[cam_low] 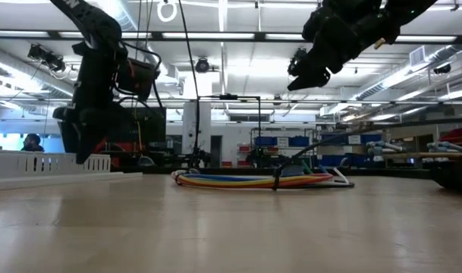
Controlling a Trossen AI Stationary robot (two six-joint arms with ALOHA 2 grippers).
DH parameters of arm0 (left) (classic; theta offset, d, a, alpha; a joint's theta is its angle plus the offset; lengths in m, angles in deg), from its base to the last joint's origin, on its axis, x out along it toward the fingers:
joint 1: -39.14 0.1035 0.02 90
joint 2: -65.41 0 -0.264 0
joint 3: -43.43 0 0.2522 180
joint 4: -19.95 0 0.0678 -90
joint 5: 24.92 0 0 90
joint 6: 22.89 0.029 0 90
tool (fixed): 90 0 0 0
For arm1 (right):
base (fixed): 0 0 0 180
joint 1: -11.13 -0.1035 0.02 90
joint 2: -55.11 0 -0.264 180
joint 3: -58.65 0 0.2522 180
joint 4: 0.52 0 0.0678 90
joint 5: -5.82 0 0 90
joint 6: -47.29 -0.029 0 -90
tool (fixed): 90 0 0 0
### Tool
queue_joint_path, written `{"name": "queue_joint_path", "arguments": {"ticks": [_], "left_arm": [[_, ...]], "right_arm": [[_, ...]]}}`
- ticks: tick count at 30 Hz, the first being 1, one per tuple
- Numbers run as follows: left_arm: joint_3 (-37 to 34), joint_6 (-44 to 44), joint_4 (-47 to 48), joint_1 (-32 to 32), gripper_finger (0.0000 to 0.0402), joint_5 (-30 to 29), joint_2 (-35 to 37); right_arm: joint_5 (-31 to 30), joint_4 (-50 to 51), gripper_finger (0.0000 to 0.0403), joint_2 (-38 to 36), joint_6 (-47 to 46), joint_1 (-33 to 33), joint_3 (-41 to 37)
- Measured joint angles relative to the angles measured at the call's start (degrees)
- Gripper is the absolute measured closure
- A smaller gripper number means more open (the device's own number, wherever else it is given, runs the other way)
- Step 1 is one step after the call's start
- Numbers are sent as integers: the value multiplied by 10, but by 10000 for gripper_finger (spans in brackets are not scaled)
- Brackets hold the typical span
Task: Ziptie cables
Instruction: Move the white cable duct to the bottom center of the table
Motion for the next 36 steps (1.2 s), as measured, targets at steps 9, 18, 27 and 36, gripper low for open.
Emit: {"name": "queue_joint_path", "arguments": {"ticks": [9, 18, 27, 36], "left_arm": [[-39, 2, -45, 0, 199, -3, 0], [-39, 40, -63, 0, 361, -13, 0], [24, 110, -57, -3, 398, -32, 0], [282, 192, -8, -15, 401, -25, 0]], "right_arm": [[0, 0, 60, 0, 5, -3, 0], [-1, 0, 82, 0, -5, -3, 0], [-1, 14, 95, -4, 0, -2, 0], [-59, 45, 95, -41, -9, 2, 0]]}}
